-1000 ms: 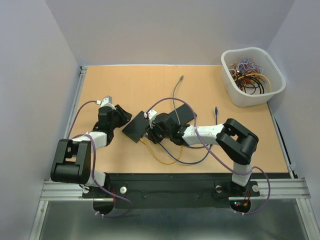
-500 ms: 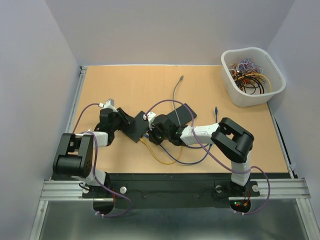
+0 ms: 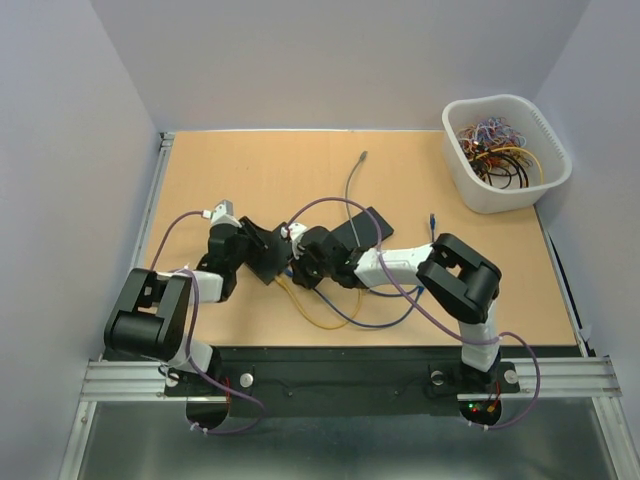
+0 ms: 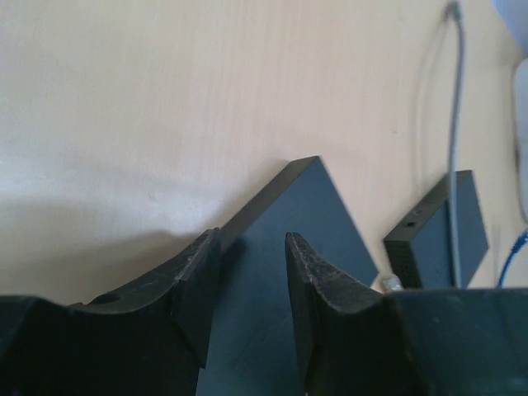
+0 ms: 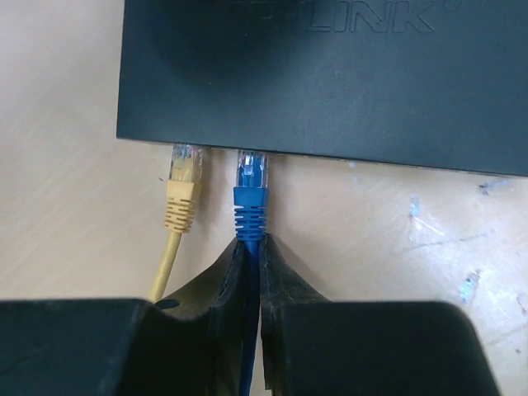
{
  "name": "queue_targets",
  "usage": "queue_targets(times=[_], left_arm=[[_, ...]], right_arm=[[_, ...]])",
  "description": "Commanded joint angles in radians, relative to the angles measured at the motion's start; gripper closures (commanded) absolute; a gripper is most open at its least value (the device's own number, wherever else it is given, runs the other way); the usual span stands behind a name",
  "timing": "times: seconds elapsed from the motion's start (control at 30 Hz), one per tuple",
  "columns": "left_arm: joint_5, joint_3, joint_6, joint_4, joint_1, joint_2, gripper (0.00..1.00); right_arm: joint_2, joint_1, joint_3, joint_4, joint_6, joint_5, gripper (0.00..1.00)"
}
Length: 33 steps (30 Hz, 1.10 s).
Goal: Insert the plug into the switch port
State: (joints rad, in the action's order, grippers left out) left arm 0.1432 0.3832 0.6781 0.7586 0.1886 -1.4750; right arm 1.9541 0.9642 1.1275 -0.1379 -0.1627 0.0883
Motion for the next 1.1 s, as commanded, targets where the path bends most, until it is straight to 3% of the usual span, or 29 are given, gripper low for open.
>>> queue_targets(times=[0.0,0.33,0.37,0.47,0.57,0.8,1.07], left_arm=[[0.173,-0.075,0.116,-0.038,0.141,0.004,0.53],[0.170,-0.191,0.178,0.038,0.198,0.065,0.53],[0.164,-0.196,0.175,0.030,0.196,0.074,0.53],[0.141,-0.175,0.155,-0.004,0.196,0.107,0.53],[0.133,-0.121,0.137,-0.059,0.195,0.127,0.53],[0.110,0.054,0.086,-0.214,0.149,0.212,0.53],[0.107,0.278,0.041,-0.353,0.068,0.254,0.52]], right_arm=[[0.075,0.024,0.064,-0.111,-0.021,-0.025,0.96],[0.117,0.024,0.092,-0.111,-0.028,-0.127,0.97],[0.120,0.024,0.091,-0.112,-0.026,-0.121,0.94],[0.129,0.024,0.075,-0.112,-0.031,-0.094,0.54],[0.114,0.025,0.046,-0.115,-0.035,-0.058,0.42],[0.019,0.025,-0.032,-0.115,-0.035,-0.024,0.27],[-0.130,0.025,-0.130,-0.115,-0.073,-0.032,0.24]])
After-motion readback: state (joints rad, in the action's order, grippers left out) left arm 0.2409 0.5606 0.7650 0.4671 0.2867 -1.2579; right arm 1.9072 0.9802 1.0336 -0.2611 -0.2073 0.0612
